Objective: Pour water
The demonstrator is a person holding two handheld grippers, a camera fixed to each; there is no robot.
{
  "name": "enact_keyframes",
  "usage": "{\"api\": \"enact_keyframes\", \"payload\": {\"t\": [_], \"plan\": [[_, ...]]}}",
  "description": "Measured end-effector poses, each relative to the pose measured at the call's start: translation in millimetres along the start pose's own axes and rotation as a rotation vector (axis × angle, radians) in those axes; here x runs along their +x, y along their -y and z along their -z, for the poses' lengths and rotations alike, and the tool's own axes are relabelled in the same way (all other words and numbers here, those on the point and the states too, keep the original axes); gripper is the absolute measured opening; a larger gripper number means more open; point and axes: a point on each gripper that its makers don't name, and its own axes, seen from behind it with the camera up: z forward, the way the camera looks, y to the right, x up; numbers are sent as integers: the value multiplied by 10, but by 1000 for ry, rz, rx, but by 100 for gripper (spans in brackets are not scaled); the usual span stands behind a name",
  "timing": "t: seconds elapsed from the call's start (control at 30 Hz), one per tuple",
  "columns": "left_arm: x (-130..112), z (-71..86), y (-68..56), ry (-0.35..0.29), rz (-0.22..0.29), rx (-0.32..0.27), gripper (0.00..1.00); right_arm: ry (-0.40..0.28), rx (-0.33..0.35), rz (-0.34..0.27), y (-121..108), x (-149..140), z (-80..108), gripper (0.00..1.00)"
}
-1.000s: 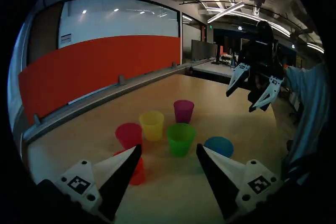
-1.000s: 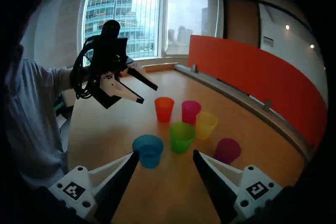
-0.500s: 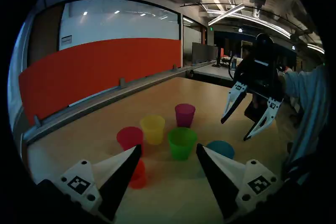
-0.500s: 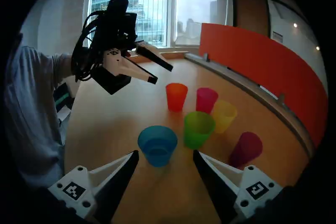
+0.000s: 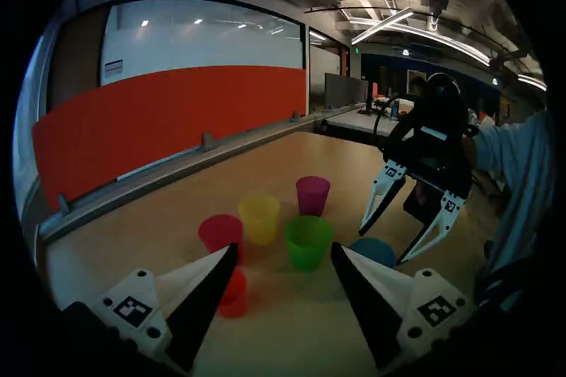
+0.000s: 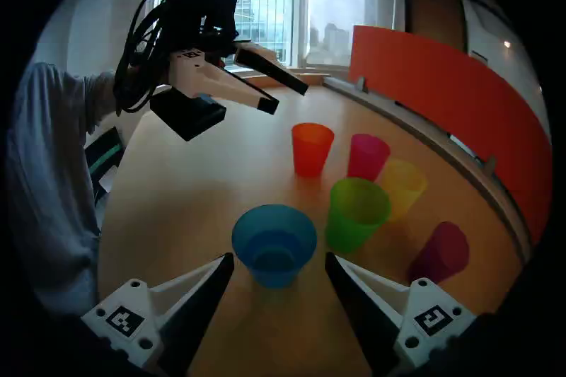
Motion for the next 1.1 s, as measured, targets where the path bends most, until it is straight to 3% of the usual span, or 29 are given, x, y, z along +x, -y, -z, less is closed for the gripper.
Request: {"api": "enact_keyframes", "payload": {"t": [0.3, 0.57, 0.77, 1.1], "plan": [[-7, 10, 13, -2, 7, 2, 97, 5, 14, -4, 19, 19, -265, 100], [-14, 25, 16, 0, 6, 5, 98, 10, 18, 2, 36, 17, -386, 99], [-23, 34, 11, 1, 6, 6, 98, 14, 19, 2, 32, 10, -419, 91], [-62, 41, 12, 6, 8, 7, 97, 15, 19, 22, 65, -16, -353, 90]]}}
